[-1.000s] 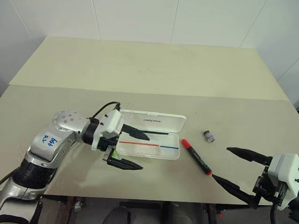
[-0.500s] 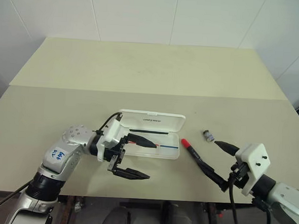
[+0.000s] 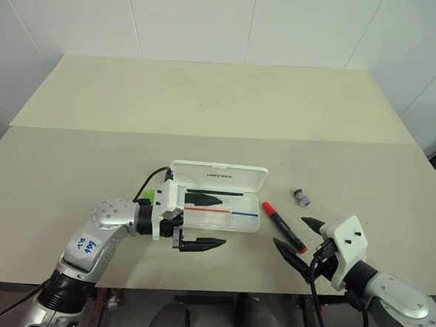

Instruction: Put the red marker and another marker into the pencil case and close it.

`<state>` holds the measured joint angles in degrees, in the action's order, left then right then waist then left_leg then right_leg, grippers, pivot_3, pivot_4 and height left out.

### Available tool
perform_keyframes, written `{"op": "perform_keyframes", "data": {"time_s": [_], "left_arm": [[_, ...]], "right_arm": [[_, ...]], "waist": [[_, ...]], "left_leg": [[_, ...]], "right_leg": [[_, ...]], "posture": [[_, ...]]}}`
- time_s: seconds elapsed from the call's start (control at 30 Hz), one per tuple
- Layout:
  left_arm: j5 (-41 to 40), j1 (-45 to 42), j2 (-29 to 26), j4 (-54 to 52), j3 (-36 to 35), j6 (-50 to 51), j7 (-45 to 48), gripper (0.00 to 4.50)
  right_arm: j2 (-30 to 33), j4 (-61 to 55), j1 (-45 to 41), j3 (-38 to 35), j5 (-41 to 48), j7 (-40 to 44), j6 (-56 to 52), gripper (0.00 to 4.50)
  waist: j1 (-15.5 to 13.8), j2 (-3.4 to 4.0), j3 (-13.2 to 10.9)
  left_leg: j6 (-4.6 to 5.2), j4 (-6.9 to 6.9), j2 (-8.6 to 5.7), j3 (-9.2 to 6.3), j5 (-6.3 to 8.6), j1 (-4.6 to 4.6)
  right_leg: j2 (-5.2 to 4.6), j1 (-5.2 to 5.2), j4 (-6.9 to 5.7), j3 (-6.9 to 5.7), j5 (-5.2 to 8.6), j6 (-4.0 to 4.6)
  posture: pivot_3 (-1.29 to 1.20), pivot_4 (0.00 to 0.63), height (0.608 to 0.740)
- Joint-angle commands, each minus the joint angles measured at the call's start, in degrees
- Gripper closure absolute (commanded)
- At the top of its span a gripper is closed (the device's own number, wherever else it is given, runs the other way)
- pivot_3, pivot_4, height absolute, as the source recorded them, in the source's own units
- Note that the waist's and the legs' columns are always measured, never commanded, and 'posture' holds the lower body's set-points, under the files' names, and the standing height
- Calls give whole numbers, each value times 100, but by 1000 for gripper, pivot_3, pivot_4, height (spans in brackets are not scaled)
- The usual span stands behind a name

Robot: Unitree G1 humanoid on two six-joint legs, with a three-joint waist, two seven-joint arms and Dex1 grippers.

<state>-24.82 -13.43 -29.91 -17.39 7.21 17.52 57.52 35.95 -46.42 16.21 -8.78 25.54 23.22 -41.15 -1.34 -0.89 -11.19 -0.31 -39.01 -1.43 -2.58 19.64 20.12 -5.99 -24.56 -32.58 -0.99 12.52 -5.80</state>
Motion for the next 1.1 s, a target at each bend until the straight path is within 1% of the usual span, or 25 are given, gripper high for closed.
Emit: {"op": "perform_keyframes", "data": {"time_s": [0.03, 0.1, 0.3, 0.43, 0.53, 0.6, 0.73, 0.87, 1.1], "left_arm": [[-8, 129, 26, -277, -35, -18, -175, 20], [-87, 234, 17, -365, -91, -24, -221, 20], [-760, 451, -174, -483, -643, 192, -71, 20], [-1218, 717, -565, -378, -1072, 128, 620, 20], [-877, 766, -886, -89, -1155, -36, 722, 20], [-916, 743, -918, 3, -1165, -217, 920, 20], [-878, 659, -1023, 223, -1343, -350, 989, 20], [-865, 544, -1094, 544, -1464, -631, 1204, 20], [-904, 449, -1211, 633, -1544, -558, 1202, 20]], "right_arm": [[-2, 6, -53, 74, -90, 6, 38, 0], [-36, 46, -83, 139, -144, 9, 61, 0], [-93, 218, -227, 330, -262, 36, 79, 0], [-60, 337, -348, 420, -285, 99, 45, 0], [-35, 512, -471, 462, -322, 137, -22, 0], [-15, 555, -498, 500, -354, 210, 35, 0], [-12, 667, -637, 531, -389, 255, 18, 0], [65, 763, -737, 596, -389, 236, -288, 0], [-4, 799, -834, 622, -397, 142, -605, 0]], "waist": [[1, 0, 0], [-1, 0, 0], [1, 0, 0], [21, 1, 0], [12, 1, 0], [-3, 1, 0], [-1, 1, 0], [7, 1, 0], [7, 1, 0]], "left_leg": [[-1, 1, 2, 0, 1, 0], [-2, 2, 9, 1, 1, -1], [-8, 2, 21, 1, 5, -1], [-11, 3, 25, 3, 7, -1], [-12, 2, 26, 3, 8, -5], [-12, 2, 27, 3, 8, -4], [-15, 2, 29, 4, 10, -5], [-14, 3, 29, 4, 13, -4], [-15, 3, 32, 4, 14, -4]], "right_leg": [[3, -1, -1, 4, 1, 1], [12, -2, -2, 0, 2, 4], [25, -2, -4, 3, 5, 14], [31, -4, -5, 4, 8, 21], [32, -7, -2, 1, 8, 22], [33, -6, -2, -1, 7, 24], [32, -12, 6, -12, 8, 26], [34, -16, 6, -12, 9, 27], [35, -17, 6, -10, 9, 27]], "posture": [[0, 150, 740], [0, 150, 740], [0, 150, 740], [0, 150, 740], [0, 150, 740], [0, 150, 740], [0, 150, 740], [0, 150, 740], [0, 150, 740]]}}
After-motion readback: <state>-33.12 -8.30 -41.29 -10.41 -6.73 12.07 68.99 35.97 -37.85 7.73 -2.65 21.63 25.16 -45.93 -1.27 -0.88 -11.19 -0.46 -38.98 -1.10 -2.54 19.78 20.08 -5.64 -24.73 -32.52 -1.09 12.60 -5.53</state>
